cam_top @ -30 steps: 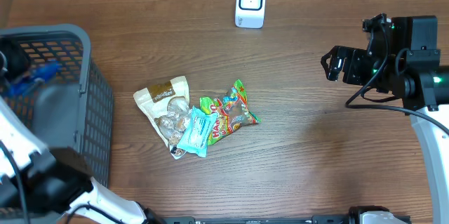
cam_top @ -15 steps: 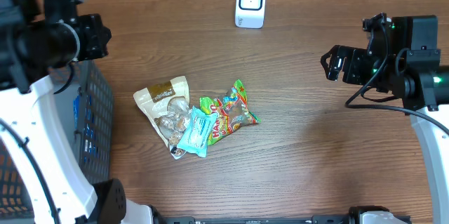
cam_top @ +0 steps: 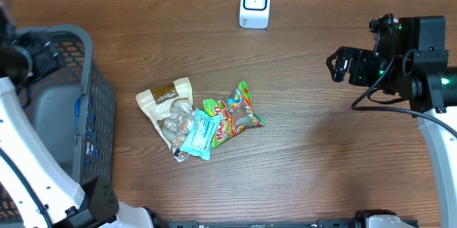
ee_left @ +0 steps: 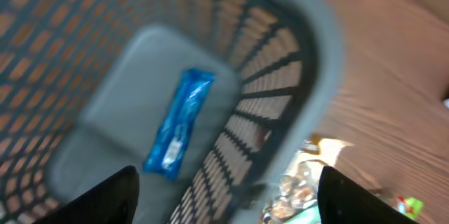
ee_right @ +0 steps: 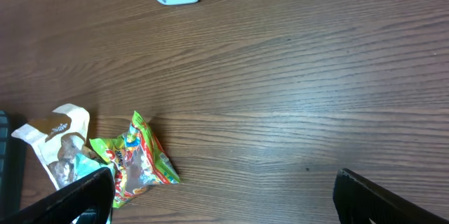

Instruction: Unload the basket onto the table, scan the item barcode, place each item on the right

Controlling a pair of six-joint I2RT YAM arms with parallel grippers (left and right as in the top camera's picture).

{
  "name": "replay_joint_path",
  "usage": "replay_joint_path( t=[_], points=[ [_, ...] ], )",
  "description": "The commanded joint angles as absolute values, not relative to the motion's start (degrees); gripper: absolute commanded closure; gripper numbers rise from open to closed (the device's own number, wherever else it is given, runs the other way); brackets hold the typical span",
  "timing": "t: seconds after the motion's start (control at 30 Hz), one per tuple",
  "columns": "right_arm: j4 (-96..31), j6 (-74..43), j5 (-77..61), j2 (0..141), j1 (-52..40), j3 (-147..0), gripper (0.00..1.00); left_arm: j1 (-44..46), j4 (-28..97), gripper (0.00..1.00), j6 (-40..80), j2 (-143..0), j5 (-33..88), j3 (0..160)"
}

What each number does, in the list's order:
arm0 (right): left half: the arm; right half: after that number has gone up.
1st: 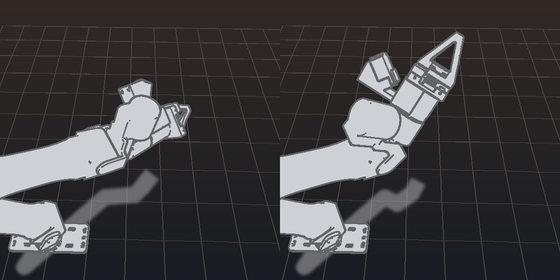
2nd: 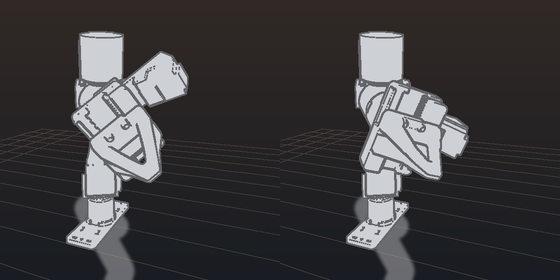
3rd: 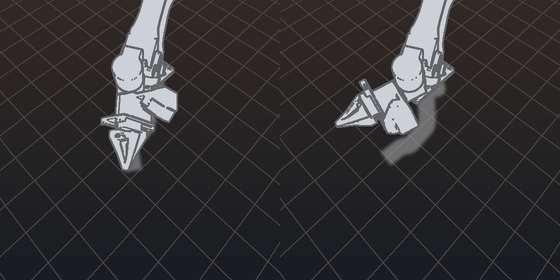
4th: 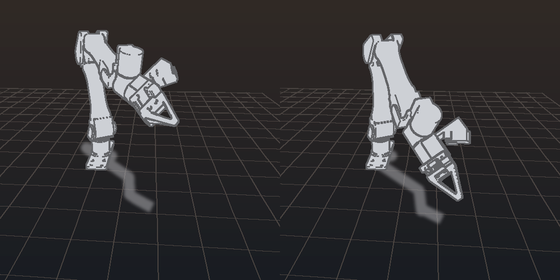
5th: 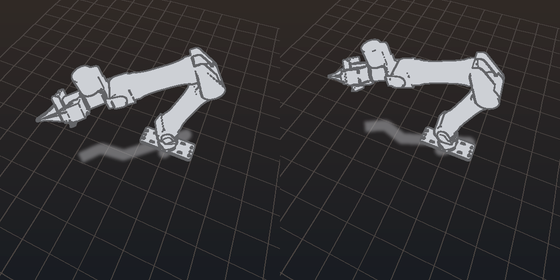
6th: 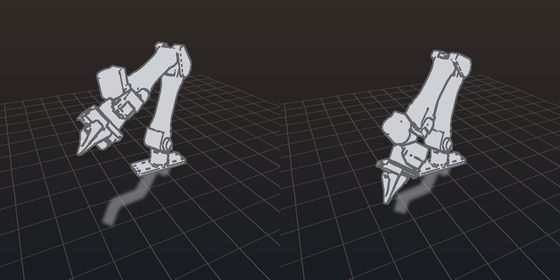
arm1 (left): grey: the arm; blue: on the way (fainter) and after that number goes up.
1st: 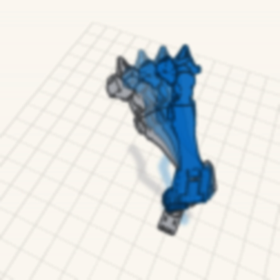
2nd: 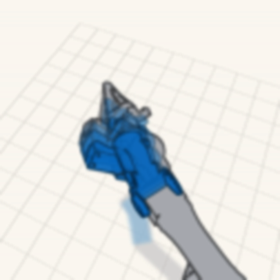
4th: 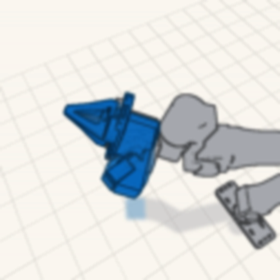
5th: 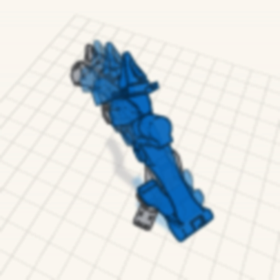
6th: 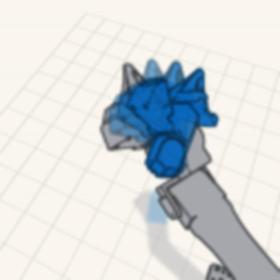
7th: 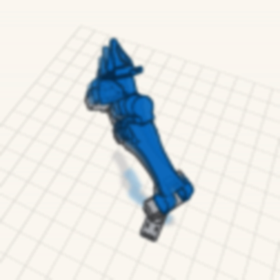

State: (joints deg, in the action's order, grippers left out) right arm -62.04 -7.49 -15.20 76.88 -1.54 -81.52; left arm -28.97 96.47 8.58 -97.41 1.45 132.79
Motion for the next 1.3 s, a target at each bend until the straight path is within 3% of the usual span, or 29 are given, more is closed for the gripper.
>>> replay_joint_path(
  t=[0.0, 0.43, 0.6, 0.97, 1.03, 1.13, 1.27],
  points=[
    [-61.2, -7.6, -15.6, 76.6, -1.5, -81.6, 0.00, -32.4, 96.0, 0.28, 6.8, -97.2, 0.1, 128.2],
    [-60.8, -7.6, -15.6, 76.6, -1.5, -81.6, 0.00, -38.5, 69.5, 0.29, 1.3, -97.2, -0.3, 90.3],
    [-60.5, -7.6, -15.6, 76.6, -1.5, -81.6, 0.00, -38.5, 57.1, 0.33, -4.6, -97.2, 6.0, 77.3],
    [-60.8, -7.6, -15.6, 76.6, -1.5, -81.6, 0.00, -38.5, 35.7, 0.37, -4.7, -97.2, 2.0, 58.7],
    [-60.8, -7.6, -15.6, 76.6, -1.5, -81.6, 0.00, -38.5, 34.0, 0.46, -4.7, -97.2, 2.0, 57.7],
    [-60.8, -7.7, -15.6, 76.6, -1.5, -81.6, 0.00, -38.5, 33.0, 0.79, -4.7, -97.2, 2.2, 57.4],
    [-60.8, -7.7, -15.6, 76.6, -1.5, -81.6, 0.00, -38.5, 33.0, 0.96, -4.7, -97.2, 2.1, 57.4]
  ],
)
